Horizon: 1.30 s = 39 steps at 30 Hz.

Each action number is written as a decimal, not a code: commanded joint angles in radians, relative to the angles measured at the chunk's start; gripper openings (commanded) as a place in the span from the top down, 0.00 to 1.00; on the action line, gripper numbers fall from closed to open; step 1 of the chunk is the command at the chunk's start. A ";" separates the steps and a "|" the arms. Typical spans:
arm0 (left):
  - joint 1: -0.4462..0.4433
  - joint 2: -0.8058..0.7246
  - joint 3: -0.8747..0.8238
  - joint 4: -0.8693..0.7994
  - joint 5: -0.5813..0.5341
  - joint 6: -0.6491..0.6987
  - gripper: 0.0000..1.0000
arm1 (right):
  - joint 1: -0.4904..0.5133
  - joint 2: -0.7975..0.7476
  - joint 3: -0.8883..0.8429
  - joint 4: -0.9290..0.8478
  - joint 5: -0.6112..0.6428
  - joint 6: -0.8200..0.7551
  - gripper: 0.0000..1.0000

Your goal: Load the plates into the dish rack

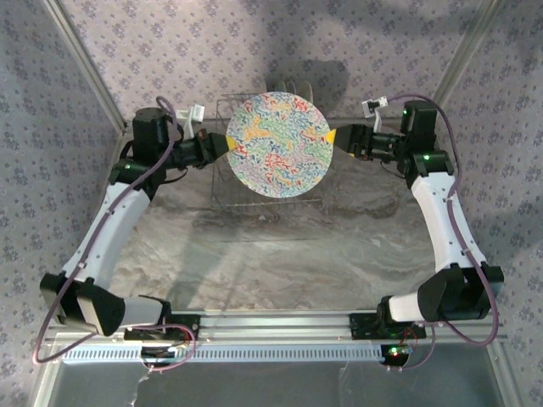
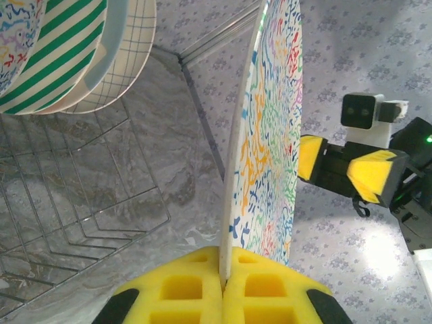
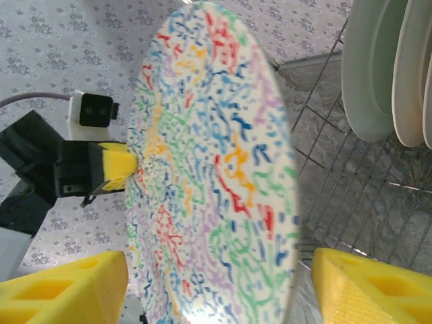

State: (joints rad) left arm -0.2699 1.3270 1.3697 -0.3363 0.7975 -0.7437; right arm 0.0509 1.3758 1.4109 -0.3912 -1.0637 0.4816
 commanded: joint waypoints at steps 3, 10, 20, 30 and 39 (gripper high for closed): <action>0.006 0.026 0.055 0.120 0.050 0.001 1.00 | 0.020 0.031 0.026 -0.019 -0.007 -0.033 0.29; 0.006 0.085 0.077 0.186 0.078 -0.039 1.00 | 0.017 0.036 0.004 -0.026 0.010 -0.046 0.30; 0.005 0.113 0.080 0.230 0.095 -0.068 1.00 | 0.003 0.051 -0.031 0.035 -0.007 -0.005 0.61; -0.010 0.107 0.057 0.233 0.093 -0.066 1.00 | 0.006 0.042 -0.059 0.122 -0.002 0.056 0.80; -0.049 0.093 0.029 0.171 0.029 -0.012 1.00 | 0.010 0.029 -0.070 0.153 0.013 0.080 1.00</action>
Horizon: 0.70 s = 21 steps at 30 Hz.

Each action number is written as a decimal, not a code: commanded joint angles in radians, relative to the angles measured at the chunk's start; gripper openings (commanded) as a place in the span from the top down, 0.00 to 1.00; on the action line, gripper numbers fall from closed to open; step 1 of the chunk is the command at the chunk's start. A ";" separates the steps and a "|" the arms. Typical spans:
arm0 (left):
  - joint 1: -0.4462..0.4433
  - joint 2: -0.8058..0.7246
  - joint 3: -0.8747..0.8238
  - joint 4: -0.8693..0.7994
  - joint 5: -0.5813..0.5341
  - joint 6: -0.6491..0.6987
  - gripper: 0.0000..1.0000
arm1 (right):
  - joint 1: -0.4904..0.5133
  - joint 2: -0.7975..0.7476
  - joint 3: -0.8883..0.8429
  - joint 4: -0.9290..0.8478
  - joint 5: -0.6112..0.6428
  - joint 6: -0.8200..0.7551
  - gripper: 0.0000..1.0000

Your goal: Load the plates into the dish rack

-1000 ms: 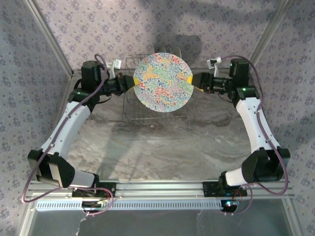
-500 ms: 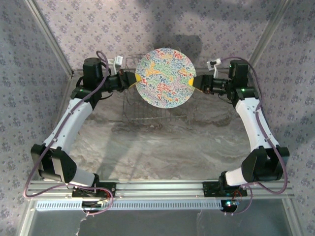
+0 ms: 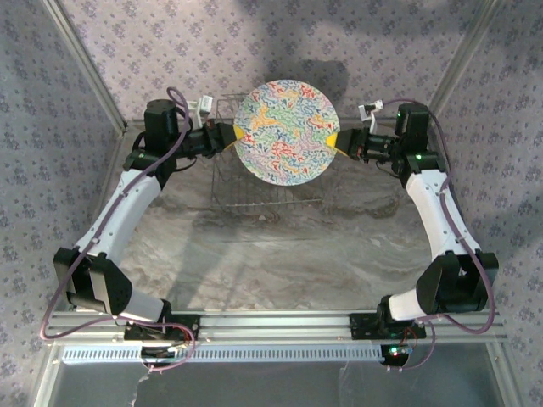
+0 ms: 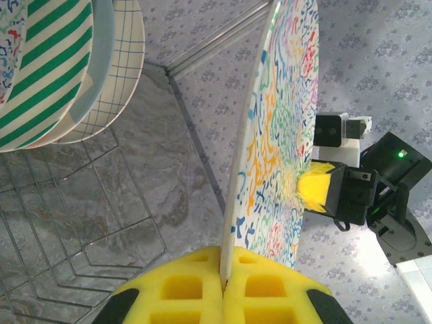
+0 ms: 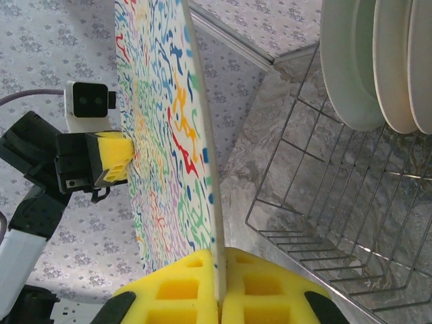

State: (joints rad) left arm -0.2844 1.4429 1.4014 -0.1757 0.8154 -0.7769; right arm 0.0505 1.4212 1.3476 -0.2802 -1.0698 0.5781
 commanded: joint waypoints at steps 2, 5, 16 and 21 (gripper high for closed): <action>-0.038 -0.028 -0.001 -0.026 -0.018 0.046 0.95 | 0.010 -0.022 -0.008 0.039 0.029 -0.017 1.00; -0.038 -0.029 -0.005 -0.043 -0.040 0.060 0.79 | 0.010 -0.037 -0.022 0.054 0.049 -0.008 1.00; -0.039 -0.016 -0.003 -0.066 -0.116 0.082 0.19 | 0.013 -0.088 -0.044 0.110 0.112 0.043 1.00; -0.038 -0.026 0.005 -0.161 -0.211 0.133 0.04 | 0.018 -0.094 -0.031 0.133 0.159 0.092 1.00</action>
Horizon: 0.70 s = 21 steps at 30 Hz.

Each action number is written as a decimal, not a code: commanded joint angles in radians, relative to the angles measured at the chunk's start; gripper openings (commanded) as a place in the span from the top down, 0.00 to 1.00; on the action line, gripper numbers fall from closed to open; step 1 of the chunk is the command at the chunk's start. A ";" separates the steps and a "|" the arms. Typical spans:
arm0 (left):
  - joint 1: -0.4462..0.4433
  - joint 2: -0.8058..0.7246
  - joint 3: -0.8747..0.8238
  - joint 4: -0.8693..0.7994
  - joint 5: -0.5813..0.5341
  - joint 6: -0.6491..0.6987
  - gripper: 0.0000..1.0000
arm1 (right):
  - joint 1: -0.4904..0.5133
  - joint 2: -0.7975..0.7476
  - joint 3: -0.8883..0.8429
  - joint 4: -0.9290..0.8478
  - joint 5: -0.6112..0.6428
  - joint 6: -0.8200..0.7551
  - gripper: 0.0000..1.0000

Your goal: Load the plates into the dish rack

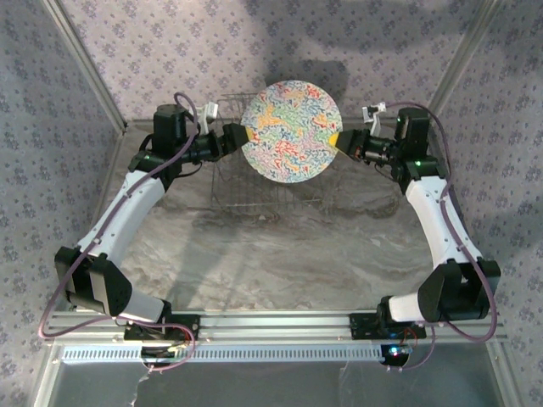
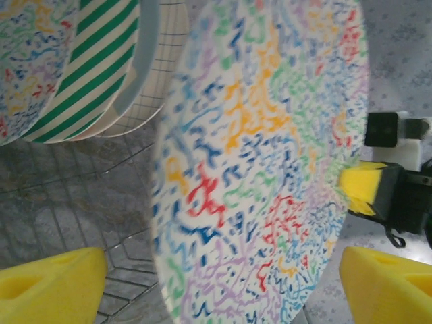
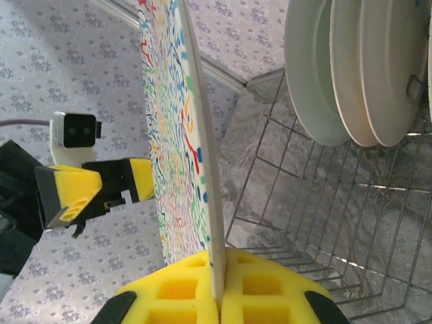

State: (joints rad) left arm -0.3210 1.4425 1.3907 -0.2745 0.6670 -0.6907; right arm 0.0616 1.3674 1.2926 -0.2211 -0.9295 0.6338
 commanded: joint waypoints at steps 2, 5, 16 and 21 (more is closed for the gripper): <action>-0.001 -0.044 0.016 -0.119 -0.123 0.079 0.01 | 0.013 -0.040 0.037 0.077 0.049 0.039 1.00; -0.001 -0.084 0.007 -0.192 -0.213 0.122 0.01 | 0.027 -0.039 0.056 0.078 0.103 0.050 1.00; 0.007 -0.300 -0.036 -0.365 -0.477 0.191 0.01 | 0.161 0.013 0.194 -0.039 0.379 0.003 1.00; 0.023 -0.415 -0.072 -0.397 -0.585 0.210 0.01 | 0.221 0.068 0.267 -0.119 0.520 -0.035 1.00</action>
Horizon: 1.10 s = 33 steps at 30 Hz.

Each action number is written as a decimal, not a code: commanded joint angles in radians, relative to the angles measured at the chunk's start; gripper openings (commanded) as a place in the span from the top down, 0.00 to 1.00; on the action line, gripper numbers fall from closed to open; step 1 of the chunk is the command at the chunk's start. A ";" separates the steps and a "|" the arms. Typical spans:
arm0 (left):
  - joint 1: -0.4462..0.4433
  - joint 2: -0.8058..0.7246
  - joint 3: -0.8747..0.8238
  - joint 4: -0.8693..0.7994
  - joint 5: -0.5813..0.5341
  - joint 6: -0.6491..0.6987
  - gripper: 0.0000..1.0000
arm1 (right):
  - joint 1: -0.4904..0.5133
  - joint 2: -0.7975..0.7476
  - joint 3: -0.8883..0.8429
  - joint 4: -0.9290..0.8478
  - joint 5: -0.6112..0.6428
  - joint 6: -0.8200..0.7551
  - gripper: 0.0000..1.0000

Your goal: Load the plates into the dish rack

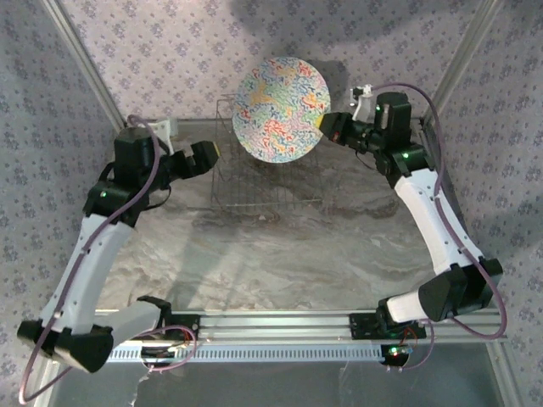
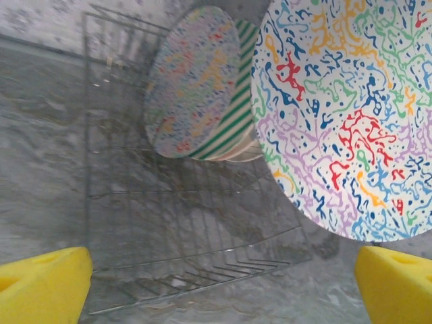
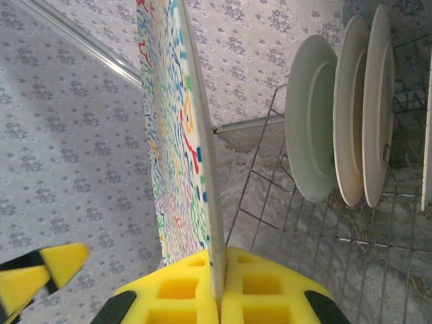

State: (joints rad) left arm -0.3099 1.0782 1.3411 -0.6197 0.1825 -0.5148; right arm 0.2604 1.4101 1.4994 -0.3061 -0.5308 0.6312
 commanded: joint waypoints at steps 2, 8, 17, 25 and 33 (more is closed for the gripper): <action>0.018 -0.088 -0.030 -0.095 -0.125 0.034 0.01 | 0.050 0.048 0.084 -0.057 0.189 -0.035 1.00; 0.020 -0.171 -0.053 -0.165 -0.216 0.038 0.01 | 0.185 0.134 0.185 -0.132 0.500 -0.022 1.00; 0.022 -0.268 -0.074 -0.254 -0.264 0.043 0.01 | 0.397 0.313 0.403 -0.177 0.929 -0.023 1.00; 0.023 -0.323 -0.092 -0.288 -0.284 0.027 0.01 | 0.514 0.604 0.813 -0.401 1.227 -0.041 1.00; 0.023 -0.337 -0.101 -0.315 -0.295 0.023 0.01 | 0.591 0.864 1.139 -0.456 1.406 -0.154 1.00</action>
State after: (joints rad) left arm -0.2935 0.7441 1.2510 -0.9092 -0.0986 -0.4900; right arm 0.8284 2.2292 2.5401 -0.7521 0.7238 0.5350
